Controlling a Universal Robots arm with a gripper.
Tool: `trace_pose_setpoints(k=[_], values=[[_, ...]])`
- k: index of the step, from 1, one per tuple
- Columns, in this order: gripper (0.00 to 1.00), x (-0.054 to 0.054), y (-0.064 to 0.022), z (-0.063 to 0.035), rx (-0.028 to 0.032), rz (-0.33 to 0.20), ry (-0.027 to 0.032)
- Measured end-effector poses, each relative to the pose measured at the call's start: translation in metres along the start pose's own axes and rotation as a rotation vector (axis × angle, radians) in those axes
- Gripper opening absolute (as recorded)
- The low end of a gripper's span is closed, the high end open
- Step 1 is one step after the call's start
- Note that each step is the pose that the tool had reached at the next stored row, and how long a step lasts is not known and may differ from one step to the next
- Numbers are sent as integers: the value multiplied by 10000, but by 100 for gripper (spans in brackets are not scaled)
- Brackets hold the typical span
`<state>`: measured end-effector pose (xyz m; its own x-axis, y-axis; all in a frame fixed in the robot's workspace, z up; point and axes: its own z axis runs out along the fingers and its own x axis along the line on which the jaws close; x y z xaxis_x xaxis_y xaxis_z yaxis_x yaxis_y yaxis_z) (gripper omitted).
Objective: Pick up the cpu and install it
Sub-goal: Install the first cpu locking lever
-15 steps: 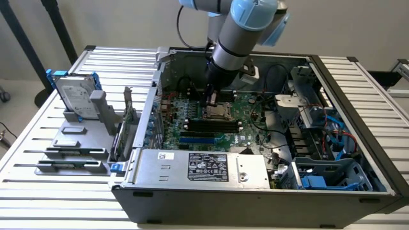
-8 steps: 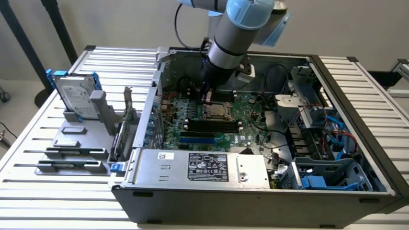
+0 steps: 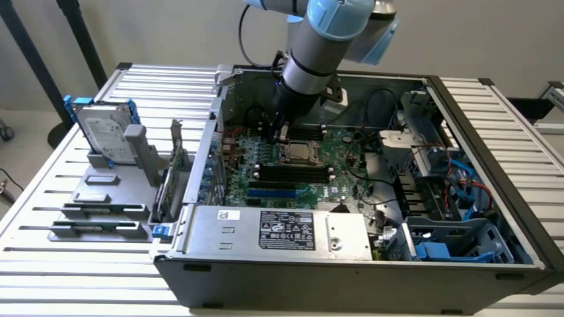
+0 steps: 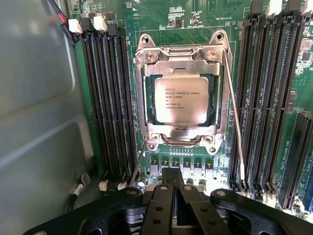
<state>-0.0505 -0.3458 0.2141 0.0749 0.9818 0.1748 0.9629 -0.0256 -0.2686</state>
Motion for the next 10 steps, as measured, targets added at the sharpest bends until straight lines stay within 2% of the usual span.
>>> trace_pose_setpoints(k=[10], values=[[11,1,-3,1,-1,2,1]])
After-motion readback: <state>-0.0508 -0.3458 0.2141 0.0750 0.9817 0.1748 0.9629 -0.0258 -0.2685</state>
